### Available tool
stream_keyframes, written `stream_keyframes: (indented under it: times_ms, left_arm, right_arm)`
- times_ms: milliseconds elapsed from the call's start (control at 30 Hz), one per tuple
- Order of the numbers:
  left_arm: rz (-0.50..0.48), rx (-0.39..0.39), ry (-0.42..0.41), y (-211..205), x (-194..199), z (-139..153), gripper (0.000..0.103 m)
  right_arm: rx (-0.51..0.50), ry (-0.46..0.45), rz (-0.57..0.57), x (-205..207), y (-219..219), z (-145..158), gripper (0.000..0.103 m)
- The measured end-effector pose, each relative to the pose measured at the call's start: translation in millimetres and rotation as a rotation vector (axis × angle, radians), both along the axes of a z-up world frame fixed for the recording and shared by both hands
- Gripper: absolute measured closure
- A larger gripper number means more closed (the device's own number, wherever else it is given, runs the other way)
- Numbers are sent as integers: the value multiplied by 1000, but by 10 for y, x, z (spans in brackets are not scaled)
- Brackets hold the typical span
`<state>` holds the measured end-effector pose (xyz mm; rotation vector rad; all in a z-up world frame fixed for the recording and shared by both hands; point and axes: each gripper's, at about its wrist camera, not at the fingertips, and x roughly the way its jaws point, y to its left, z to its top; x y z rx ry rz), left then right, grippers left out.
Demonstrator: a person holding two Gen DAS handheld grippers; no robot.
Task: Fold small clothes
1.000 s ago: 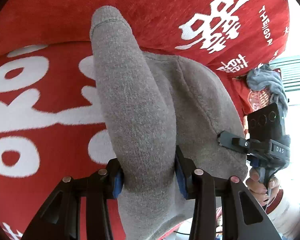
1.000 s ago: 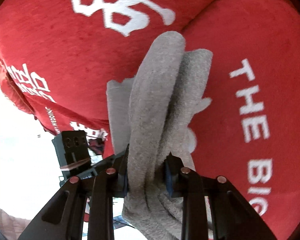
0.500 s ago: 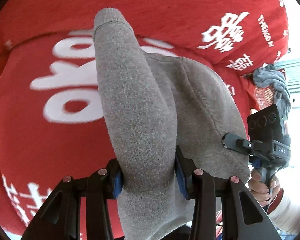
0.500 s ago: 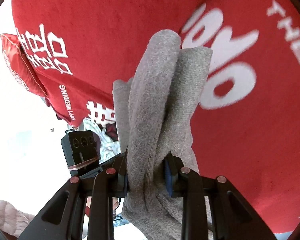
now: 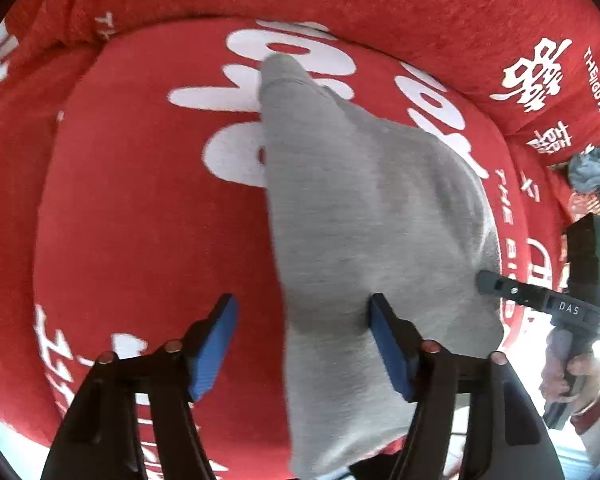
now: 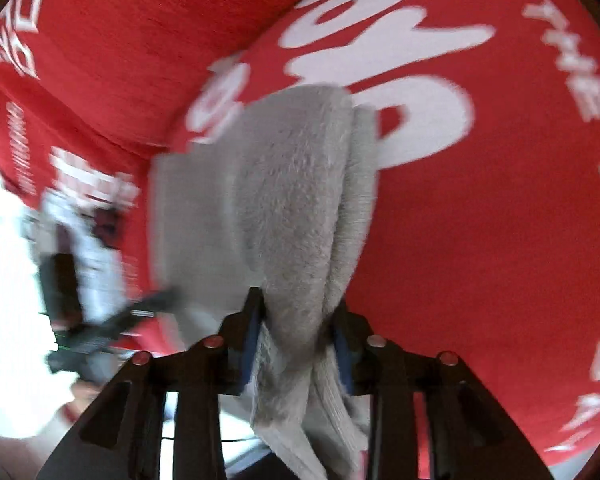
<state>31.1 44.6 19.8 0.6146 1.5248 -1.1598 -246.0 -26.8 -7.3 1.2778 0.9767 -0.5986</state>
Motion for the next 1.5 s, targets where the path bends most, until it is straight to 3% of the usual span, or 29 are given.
stream_keyframes:
  times_ms: [133,233,400,433,500,567,667,867,967,1233,1500]
  left_arm:
    - [11,8,-59,34,-1,56,33]
    - [27,4,-155,77,-30,199,33]
    - [29,-67,-168,143,-61,474,33]
    - [23,-82,-163,124,-82,518,33]
    - [-2,-126,-146,71,-155,611,38]
    - [-37,-136,-122,-10,-250,625,49]
    - [-62,-137,-93,-126,-387,537,49]
    - [-65,-81,-81,-160,-535,169,49]
    - [-71,-79,-91,-166,-544,129,49]
    - [-68,-28,-115,-159,-574,198,49]
    - [-61,28,-130,-117,-603,257,49]
  right_arm:
    - [-45,93,-24,-91,-8,80,61]
    - [-82,141,-37,-122,57,246,61]
    - [-45,36,-99,-301,210,388,61]
    - [-67,34,-102,-310,238,442,64]
    - [-108,30,-87,-260,283,535,91]
    - [-144,35,-35,-82,307,599,95]
    - [-173,81,58,161,347,581,97]
    - [-132,197,97,232,380,234,98]
    - [-138,203,91,217,368,106,103]
    - [-153,231,82,199,393,168,103]
    - [-49,243,21,36,346,216,101]
